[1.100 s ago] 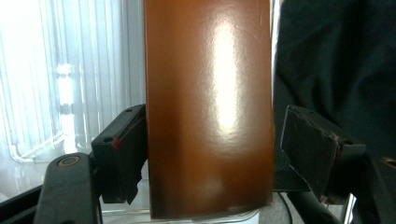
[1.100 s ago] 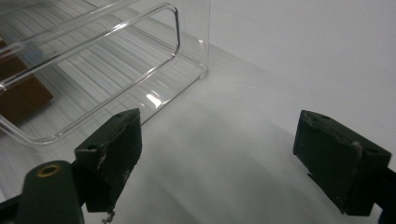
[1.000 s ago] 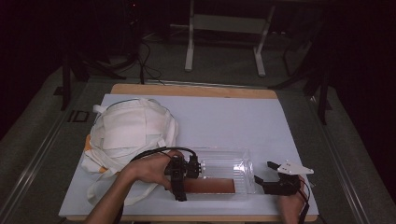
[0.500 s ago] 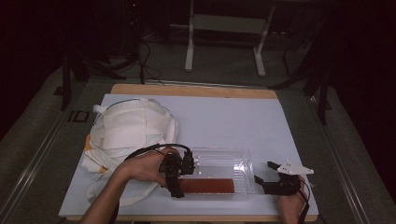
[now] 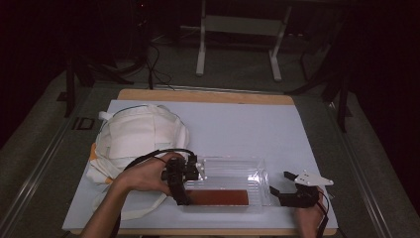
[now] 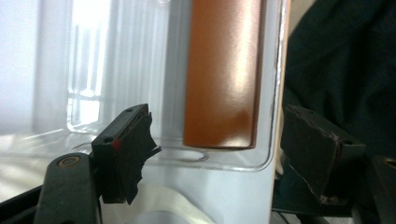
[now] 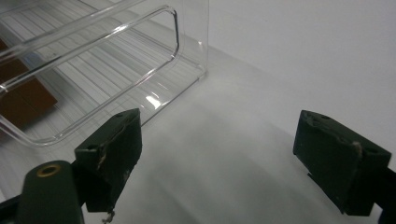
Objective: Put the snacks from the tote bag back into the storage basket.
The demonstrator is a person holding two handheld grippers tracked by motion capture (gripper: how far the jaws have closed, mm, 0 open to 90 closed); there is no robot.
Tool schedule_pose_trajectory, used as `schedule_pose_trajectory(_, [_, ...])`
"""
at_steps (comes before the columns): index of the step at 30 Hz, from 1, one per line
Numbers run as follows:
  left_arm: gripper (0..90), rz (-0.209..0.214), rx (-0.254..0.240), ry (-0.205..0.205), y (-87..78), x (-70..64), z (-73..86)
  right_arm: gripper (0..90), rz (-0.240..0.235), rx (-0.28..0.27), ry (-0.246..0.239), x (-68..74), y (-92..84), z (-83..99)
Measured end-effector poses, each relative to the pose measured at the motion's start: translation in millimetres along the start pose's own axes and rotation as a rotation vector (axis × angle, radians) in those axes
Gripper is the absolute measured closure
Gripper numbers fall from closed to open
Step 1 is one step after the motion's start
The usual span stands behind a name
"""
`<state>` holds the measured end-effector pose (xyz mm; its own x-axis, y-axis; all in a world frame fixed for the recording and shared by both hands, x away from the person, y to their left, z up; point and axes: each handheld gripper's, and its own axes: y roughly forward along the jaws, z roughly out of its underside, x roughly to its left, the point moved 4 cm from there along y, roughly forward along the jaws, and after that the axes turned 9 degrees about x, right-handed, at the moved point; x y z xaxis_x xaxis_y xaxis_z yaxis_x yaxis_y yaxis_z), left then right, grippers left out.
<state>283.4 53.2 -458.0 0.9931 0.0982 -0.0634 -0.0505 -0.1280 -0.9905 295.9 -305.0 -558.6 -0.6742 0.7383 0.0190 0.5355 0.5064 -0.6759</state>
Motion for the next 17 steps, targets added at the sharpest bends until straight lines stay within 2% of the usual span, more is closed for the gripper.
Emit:
schedule_pose_trajectory(8, [25.0, -0.083, -0.108, -0.072, -10.6, 6.8, 19.3, 15.5, 0.001, 0.000, 0.002, 0.2, 0.1, 0.0])
schedule_pose_trajectory(13, [24.0, -0.134, -0.230, -0.139, -10.8, 7.9, 33.9, 15.5, 0.001, 0.001, 0.001, 0.2, 0.1, -0.1])
schedule_pose_trajectory(17, [20.7, -0.204, -0.314, -0.203, -10.8, 6.9, 46.6, 15.5, 0.001, 0.001, 0.000, 0.0, 0.3, -0.2])
